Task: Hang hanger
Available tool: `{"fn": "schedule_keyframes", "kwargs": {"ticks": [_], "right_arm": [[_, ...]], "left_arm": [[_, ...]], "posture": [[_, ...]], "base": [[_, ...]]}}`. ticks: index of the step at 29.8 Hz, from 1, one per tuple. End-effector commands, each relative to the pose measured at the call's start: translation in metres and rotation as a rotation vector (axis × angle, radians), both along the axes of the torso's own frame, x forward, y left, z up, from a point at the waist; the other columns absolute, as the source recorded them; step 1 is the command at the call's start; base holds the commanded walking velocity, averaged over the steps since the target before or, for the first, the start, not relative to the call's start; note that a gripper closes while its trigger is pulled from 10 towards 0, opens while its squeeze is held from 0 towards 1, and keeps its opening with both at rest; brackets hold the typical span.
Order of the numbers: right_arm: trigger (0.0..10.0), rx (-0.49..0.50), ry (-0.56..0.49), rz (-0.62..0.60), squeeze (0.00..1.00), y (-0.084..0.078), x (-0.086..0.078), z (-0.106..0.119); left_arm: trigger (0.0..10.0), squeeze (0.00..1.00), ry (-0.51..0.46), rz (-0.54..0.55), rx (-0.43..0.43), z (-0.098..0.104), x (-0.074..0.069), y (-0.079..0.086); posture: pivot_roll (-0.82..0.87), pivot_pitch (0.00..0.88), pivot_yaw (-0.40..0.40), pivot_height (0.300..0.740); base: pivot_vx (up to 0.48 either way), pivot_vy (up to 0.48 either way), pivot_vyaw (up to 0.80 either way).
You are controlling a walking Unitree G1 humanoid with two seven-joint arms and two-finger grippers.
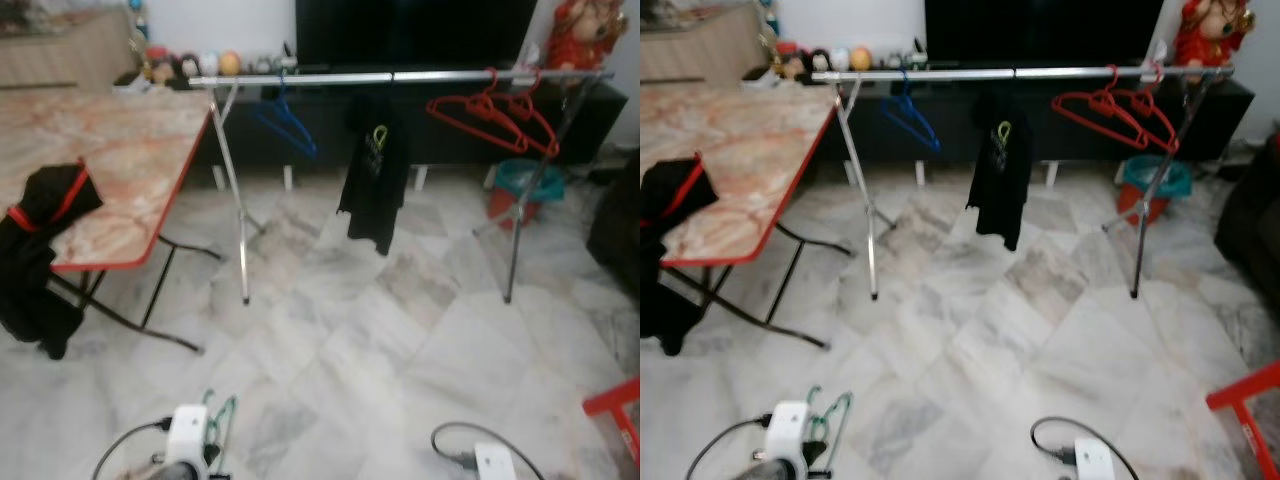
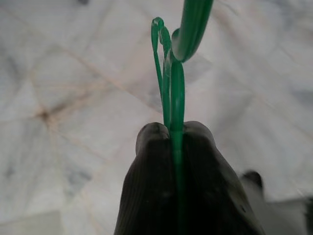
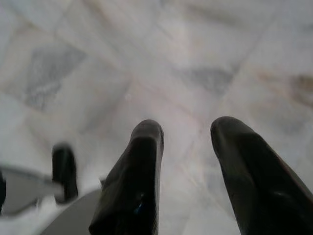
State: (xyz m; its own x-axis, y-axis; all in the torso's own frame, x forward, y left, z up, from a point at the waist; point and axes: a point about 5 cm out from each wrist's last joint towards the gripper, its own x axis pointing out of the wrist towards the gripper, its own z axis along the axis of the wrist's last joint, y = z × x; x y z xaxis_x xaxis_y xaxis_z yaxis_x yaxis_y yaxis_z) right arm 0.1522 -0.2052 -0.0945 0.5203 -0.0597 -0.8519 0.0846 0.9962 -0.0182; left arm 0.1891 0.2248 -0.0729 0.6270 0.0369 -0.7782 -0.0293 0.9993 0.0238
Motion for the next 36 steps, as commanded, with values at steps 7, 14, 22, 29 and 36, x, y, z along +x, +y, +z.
{"fn": "schedule_keyframes", "kwargs": {"ticks": [7,14,22,29,36], "right_arm": [[10.0,-0.02,0.036,-0.012,0.0,-0.008,-0.0122,-0.0033],[10.0,-0.024,0.037,-0.011,0.0,-0.008,-0.0122,-0.0033],[10.0,-0.025,0.036,-0.012,0.0,-0.008,-0.0122,-0.0033],[10.0,-0.024,0.035,-0.007,0.0,-0.0077,-0.0116,-0.0031],[10.0,-0.025,0.034,-0.003,0.0,-0.0078,-0.0121,-0.0032]], "left_arm": [[10.0,0.0,-0.003,-0.022,-0.012,-0.0001,0.0033,-0.008],[10.0,0.0,-0.002,-0.015,-0.011,0.0,0.0033,-0.0071],[10.0,0.0,-0.004,-0.021,-0.012,0.0002,0.0052,-0.0102],[10.0,0.0,0.001,-0.02,-0.01,-0.0003,0.0046,-0.0106],[10.0,0.0,0.006,-0.024,-0.009,-0.0012,0.0032,-0.0113]], "posture": [[-0.1,0.0,0.009,0.74],[-0.1,0.0,0.008,0.74],[-0.1,0.0,0.009,0.74],[-0.1,0.0,0.009,0.74],[-0.1,0.0,0.006,0.74]], "base": [[0.48,0.0,0.0],[0.48,0.0,0.0],[0.48,0.0,0.0],[0.48,0.0,0.0],[0.48,0.0,0.0]]}}
